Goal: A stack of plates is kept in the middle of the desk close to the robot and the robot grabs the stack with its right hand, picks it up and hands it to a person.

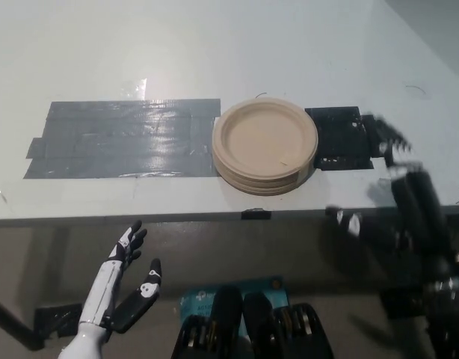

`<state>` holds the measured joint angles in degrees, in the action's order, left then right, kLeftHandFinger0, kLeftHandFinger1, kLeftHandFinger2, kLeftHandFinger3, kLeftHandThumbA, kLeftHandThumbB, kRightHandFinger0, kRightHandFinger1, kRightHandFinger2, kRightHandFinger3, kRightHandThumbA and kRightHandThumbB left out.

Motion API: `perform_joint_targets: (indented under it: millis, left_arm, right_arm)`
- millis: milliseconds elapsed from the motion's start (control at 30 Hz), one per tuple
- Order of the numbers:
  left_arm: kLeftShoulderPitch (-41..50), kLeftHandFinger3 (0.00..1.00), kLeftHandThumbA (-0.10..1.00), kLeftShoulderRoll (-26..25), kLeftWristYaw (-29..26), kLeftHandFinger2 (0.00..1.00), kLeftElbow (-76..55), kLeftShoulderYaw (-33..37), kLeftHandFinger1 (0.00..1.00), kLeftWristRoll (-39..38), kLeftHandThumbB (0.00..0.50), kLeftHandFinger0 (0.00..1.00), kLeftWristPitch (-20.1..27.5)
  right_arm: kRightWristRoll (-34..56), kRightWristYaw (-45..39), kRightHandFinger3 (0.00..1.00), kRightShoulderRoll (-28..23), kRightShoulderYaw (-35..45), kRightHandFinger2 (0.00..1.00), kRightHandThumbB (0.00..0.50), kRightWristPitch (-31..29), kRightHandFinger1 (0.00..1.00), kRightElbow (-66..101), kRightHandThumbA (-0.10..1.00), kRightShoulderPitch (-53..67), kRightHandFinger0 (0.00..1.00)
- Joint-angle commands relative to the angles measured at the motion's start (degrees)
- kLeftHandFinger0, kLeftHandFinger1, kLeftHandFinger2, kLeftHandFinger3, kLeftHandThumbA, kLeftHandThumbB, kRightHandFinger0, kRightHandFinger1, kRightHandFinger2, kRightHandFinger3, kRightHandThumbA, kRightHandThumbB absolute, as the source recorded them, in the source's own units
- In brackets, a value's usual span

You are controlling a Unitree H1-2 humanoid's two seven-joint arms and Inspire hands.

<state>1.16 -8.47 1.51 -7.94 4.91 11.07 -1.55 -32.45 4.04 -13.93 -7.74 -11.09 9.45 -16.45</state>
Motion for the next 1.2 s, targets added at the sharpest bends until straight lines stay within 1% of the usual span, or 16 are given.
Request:
perform_joint_targets:
  millis: [0,33,100,133,233,367,433,600,667,833,1100,1167]
  left_arm:
    - [-0.9,1.0,0.46,0.0,0.3,1.0,-1.8,-0.2,1.0,0.2,0.0,1.0,0.4]
    - [-0.9,1.0,0.45,0.1,0.3,1.0,-1.8,-0.1,1.0,0.3,0.0,1.0,0.4]
    - [-1.0,1.0,0.48,0.1,0.2,1.0,-1.8,0.0,1.0,0.6,0.0,1.0,0.5]
    - [-1.0,1.0,0.48,0.0,0.1,1.0,-1.6,0.0,1.0,0.6,0.0,1.0,1.0]
    - [-1.2,1.0,0.49,0.0,0.1,1.0,-1.7,-0.2,1.0,0.5,0.0,1.0,0.8]
    - [-1.4,1.0,0.5,0.1,0.1,1.0,-1.5,-0.2,1.0,0.3,0.0,1.0,0.6]
    - [-1.5,1.0,0.52,0.1,0.1,1.0,-1.5,-0.1,1.0,0.5,0.0,1.0,0.8]
    - [-1.7,1.0,0.53,0.0,0.0,1.0,-1.4,-0.2,1.0,0.8,0.0,1.0,0.7]
    - [-1.8,1.0,0.52,0.0,0.2,1.0,-1.6,-0.1,1.0,0.7,0.0,1.0,0.4]
    - [-2.0,1.0,0.51,0.1,0.3,1.0,-1.8,-0.1,1.0,0.6,0.0,1.0,0.0]
    - [-2.5,1.0,0.54,0.0,0.6,1.0,-1.6,-0.2,1.0,0.7,0.0,1.0,0.0]
    - [-2.6,1.0,0.54,-0.1,0.7,1.0,-1.5,-0.1,1.0,0.7,0.0,1.0,0.0]
  right_arm:
    - [-3.8,-5.8,1.0,-3.1,-2.3,1.0,0.448,1.6,1.0,-2.5,1.0,-6.4,1.0]
    - [-4.2,-6.5,1.0,-3.6,-2.9,1.0,0.467,2.0,1.0,-3.3,1.0,-7.2,1.0]
    - [-5.7,-6.8,1.0,-4.2,-4.5,1.0,0.476,1.7,1.0,-5.9,0.99,-9.3,1.0]
    - [-6.3,-7.3,1.0,-4.4,-5.3,1.0,0.48,1.7,1.0,-7.2,0.96,-10.5,1.0]
    - [-8.1,-7.7,1.0,-5.0,-7.3,1.0,0.498,1.8,1.0,-10.5,0.93,-13.3,1.0]
    - [-11.5,-7.5,1.0,-5.2,-10.0,1.0,0.5,2.1,1.0,-15.2,0.92,-16.8,1.0]
    - [-12.1,-7.6,1.0,-5.4,-11.0,1.0,0.5,2.0,1.0,-16.8,0.94,-17.9,1.0]
    - [-13.4,-9.6,1.0,-5.5,-13.5,1.0,0.5,2.2,1.0,-19.7,0.96,-20.1,1.0]
    - [-14.3,-8.3,1.0,-5.4,-14.2,1.0,0.5,1.6,1.0,-21.5,0.95,-20.5,1.0]
    - [-15.3,-8.0,1.0,-5.3,-15.2,1.0,0.5,1.7,1.0,-23.6,0.95,-21.3,1.0]
    - [-16.3,-8.6,1.0,-5.3,-16.7,1.0,0.5,1.4,1.0,-25.9,0.97,-22.6,1.0]
    - [-17.0,-8.3,1.0,-5.4,-17.0,1.0,0.5,1.6,1.0,-26.5,0.95,-22.8,1.0]
